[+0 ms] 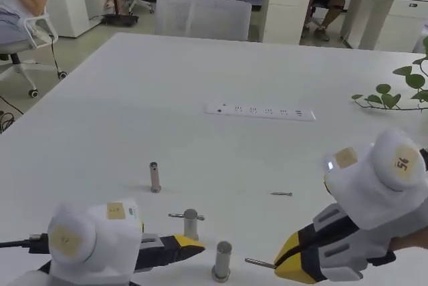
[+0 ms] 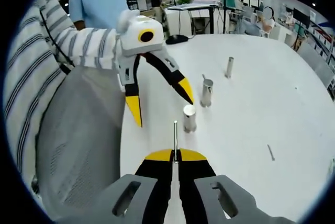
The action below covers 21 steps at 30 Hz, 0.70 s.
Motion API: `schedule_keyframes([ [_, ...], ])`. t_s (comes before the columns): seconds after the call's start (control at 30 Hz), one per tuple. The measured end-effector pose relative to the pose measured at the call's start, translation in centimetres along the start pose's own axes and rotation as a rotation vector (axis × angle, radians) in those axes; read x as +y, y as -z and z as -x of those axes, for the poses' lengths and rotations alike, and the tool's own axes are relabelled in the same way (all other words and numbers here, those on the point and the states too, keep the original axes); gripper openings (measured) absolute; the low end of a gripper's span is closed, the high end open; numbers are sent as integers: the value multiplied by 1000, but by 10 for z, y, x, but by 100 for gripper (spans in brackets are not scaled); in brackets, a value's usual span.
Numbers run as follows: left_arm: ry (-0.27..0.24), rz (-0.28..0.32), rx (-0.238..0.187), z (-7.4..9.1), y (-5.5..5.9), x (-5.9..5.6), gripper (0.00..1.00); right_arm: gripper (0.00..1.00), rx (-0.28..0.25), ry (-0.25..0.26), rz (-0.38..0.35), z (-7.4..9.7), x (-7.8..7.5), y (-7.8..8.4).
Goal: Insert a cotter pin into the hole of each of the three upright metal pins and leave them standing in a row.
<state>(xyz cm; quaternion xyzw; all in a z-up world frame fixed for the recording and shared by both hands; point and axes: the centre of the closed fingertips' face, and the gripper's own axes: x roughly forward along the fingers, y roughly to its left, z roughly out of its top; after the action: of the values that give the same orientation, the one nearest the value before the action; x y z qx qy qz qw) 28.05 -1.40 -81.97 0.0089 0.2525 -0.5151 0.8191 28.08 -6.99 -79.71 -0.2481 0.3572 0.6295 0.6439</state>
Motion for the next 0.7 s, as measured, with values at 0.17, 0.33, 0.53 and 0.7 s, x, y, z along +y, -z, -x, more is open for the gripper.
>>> schedule_keyframes([
  [0.17, -2, -2, 11, -4, 5, 1, 58, 3, 4, 1, -4, -7, -5, 1],
  [0.33, -11, 2, 15, -10, 9, 4, 53, 3, 4, -1, -13, -11, -8, 1],
  [0.53, -39, -8, 8, -15, 9, 11, 45, 3, 7, 1, -26, -16, -11, 2],
  [0.7, -46, -17, 8, -20, 9, 13, 37, 3, 0, 5, -45, -20, -11, 2],
])
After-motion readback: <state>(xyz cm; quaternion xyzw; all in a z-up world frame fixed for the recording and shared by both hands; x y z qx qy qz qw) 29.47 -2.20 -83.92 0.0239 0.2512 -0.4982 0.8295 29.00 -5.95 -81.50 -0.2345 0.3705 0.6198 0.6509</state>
